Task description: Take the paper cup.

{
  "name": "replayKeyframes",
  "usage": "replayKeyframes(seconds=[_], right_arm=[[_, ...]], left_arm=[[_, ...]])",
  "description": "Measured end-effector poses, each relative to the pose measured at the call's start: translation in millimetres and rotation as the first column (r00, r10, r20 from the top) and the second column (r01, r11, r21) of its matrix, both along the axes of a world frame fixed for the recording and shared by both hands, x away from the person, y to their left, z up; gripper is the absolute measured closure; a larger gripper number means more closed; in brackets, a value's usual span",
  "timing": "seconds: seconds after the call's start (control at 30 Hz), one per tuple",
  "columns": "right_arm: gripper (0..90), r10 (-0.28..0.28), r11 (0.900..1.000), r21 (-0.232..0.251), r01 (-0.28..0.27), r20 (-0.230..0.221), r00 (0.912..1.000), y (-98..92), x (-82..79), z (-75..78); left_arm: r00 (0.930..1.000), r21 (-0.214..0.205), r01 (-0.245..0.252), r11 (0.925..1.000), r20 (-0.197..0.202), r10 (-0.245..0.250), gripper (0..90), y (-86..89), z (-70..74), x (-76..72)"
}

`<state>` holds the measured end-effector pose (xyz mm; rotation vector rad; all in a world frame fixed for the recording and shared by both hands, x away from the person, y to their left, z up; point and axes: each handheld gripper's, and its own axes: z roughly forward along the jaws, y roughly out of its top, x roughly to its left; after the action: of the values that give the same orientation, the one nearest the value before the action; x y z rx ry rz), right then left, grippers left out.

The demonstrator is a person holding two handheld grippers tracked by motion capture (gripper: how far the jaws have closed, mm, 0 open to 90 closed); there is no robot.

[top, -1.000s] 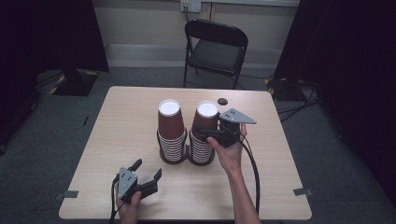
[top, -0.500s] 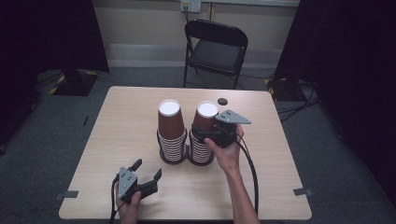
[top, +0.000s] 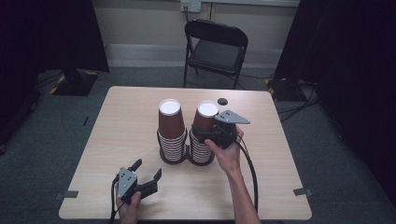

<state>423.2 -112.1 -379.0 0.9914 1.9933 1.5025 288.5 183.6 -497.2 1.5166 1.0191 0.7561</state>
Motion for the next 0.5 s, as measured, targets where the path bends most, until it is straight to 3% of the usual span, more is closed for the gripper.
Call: replayKeyframes(seconds=[0.27,0.5], right_arm=[[11.4,0.006,0.9999,-0.01,-0.006,0.001,1.0,-0.2,0.3,1.5],[12.1,0.017,0.9996,0.021,-0.018,0.022,0.9996,-2.3,-1.4,5.4]], left_arm=[[1.0,0.001,0.009,1.0,0.0,-0.009,16.9,0.0,0.0,0.2],[1.0,0.005,0.008,1.0,0.001,-0.008,16.9,-0.8,0.0,0.1]])
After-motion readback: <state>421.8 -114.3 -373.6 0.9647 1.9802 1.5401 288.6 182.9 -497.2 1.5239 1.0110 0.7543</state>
